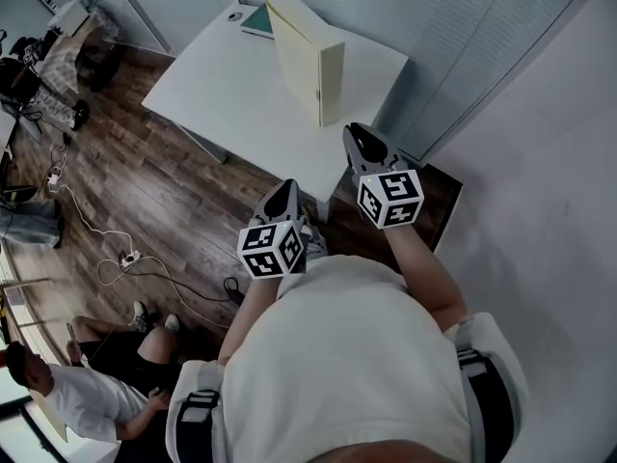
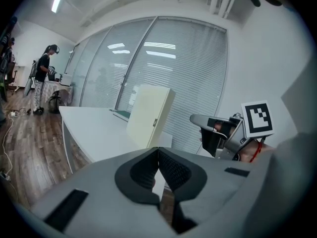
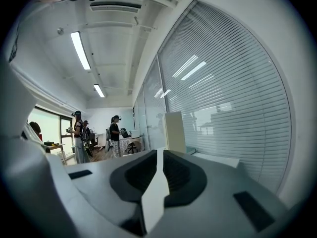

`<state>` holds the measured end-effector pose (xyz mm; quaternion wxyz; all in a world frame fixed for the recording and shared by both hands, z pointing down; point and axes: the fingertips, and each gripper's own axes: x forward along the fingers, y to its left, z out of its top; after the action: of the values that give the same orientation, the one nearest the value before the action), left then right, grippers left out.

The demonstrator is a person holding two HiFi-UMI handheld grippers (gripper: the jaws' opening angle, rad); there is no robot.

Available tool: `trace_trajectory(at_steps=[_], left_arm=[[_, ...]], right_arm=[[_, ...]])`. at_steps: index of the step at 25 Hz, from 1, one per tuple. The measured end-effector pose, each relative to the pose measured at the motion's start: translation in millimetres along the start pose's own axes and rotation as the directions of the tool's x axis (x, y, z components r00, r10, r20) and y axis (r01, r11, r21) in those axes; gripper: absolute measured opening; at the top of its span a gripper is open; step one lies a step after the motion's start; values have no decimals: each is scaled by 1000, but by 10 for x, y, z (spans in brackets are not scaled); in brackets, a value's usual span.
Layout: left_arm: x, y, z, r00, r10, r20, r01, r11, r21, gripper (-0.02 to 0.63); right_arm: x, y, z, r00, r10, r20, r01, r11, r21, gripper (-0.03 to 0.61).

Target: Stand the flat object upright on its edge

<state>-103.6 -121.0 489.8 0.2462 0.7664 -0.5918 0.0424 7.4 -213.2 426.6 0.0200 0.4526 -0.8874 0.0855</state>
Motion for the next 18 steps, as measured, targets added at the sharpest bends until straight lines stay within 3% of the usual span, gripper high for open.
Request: trace_trajectory(at_steps=[18], left_arm=[[-46,-200,-77,1000,-24,-14,24,999,26,21]], right_arm=[[-545,-26,-377,998,-13,-66,16,999,33,25]])
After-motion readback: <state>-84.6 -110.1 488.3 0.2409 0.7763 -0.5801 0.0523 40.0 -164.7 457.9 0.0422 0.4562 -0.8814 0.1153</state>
